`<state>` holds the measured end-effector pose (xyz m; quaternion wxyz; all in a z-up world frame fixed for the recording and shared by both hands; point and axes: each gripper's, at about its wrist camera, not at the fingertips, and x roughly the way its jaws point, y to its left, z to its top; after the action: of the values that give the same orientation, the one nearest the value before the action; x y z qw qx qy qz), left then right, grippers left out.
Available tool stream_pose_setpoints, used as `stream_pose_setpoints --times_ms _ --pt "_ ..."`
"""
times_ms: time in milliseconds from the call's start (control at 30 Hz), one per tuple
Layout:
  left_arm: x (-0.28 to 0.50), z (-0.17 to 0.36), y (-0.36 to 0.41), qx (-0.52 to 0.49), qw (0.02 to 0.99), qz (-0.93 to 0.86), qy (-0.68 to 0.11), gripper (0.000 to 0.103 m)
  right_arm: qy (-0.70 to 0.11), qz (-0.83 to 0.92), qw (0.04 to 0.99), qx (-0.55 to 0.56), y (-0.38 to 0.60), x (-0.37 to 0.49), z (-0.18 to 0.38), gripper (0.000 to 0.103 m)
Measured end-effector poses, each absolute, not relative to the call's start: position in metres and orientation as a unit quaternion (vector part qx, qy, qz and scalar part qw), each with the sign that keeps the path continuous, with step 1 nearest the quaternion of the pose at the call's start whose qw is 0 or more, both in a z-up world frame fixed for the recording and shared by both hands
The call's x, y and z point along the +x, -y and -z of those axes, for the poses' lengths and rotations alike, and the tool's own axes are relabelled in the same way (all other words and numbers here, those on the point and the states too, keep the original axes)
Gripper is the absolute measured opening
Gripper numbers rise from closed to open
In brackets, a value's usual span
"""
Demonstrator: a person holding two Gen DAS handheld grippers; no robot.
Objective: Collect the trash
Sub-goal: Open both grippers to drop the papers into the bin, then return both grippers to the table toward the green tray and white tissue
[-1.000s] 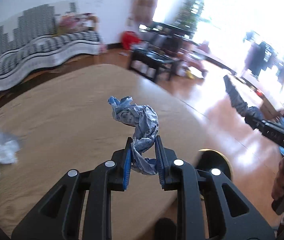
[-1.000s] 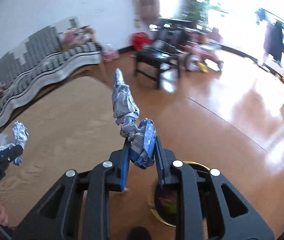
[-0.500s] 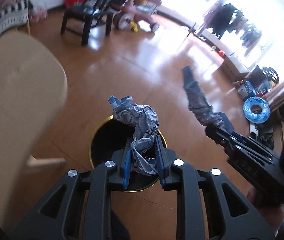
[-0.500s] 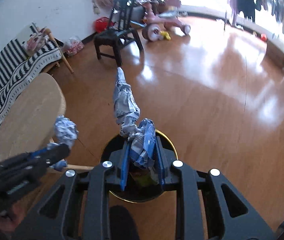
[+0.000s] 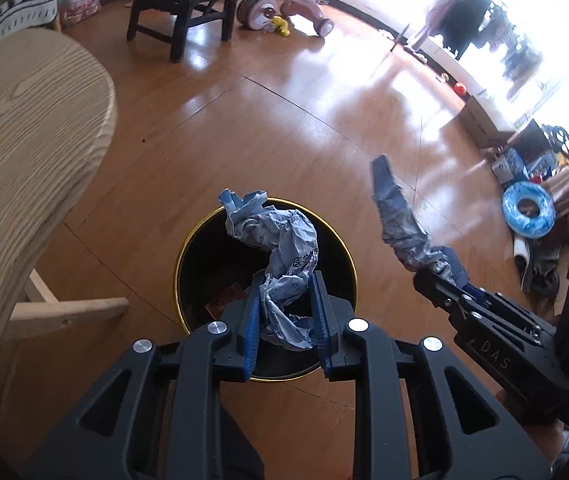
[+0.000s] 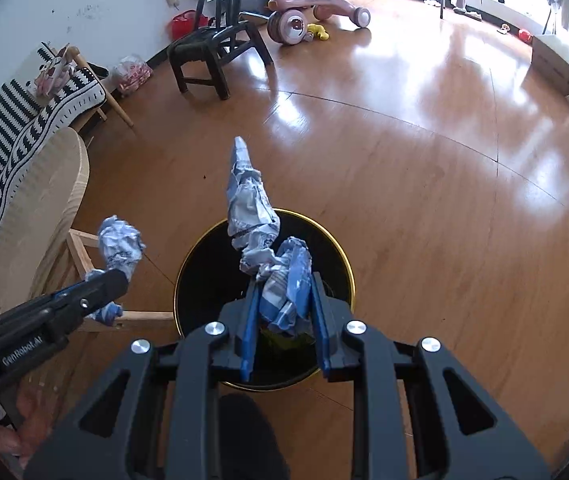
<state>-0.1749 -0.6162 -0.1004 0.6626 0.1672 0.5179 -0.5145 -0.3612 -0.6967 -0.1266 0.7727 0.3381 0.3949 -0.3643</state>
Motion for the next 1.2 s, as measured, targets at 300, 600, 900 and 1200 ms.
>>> stream_pose_setpoints --times_ms 300,600,900,1200 --pt "-0.181 0.105 0.622 0.181 0.655 0.521 -0.517 0.026 -0.403 0.347 0.778 0.335 0.707 -0.342 0.123 0.025" --pt "-0.168 0.1 0.61 0.157 0.677 0.5 -0.517 0.071 -0.407 0.358 0.777 0.321 0.705 -0.337 0.114 0.06" --pt "-0.153 0.052 0.565 0.104 0.724 0.494 -0.471 0.084 -0.386 0.358 0.798 0.293 0.694 -0.325 0.068 0.069" --pt "-0.042 -0.055 0.397 0.042 0.845 0.395 -0.358 0.093 -0.349 0.262 0.872 0.222 0.604 -0.207 -0.012 0.077"
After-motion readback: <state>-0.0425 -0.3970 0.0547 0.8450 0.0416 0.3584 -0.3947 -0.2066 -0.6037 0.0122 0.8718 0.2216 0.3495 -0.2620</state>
